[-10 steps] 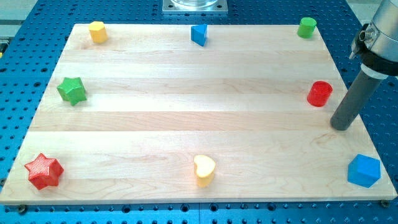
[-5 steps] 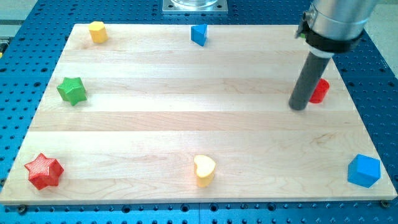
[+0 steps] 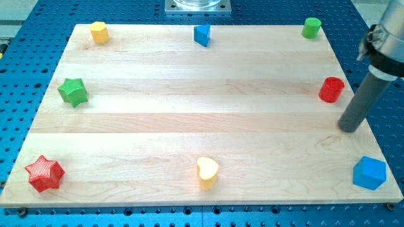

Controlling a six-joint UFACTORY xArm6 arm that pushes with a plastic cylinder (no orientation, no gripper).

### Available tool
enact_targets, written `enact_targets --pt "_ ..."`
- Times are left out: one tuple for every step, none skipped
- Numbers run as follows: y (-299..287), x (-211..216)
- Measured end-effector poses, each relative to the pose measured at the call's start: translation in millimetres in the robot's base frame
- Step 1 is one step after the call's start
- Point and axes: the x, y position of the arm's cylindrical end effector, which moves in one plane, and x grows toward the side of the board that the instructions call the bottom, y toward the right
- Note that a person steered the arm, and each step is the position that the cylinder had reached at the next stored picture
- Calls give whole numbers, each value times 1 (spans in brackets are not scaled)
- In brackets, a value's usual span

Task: Push the red circle below the green circle at the top right of the board

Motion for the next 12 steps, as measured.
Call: enact_targets --pt "-2 -7" --pt "-27 -37" --pt "-33 -45" --pt "-30 -83" --pt "-27 -117" --pt "-31 -113" --pt "-26 -56" --pt "-4 4" --pt "13 -9" --pt "22 -58" --pt "19 -114" --pt "15 -133"
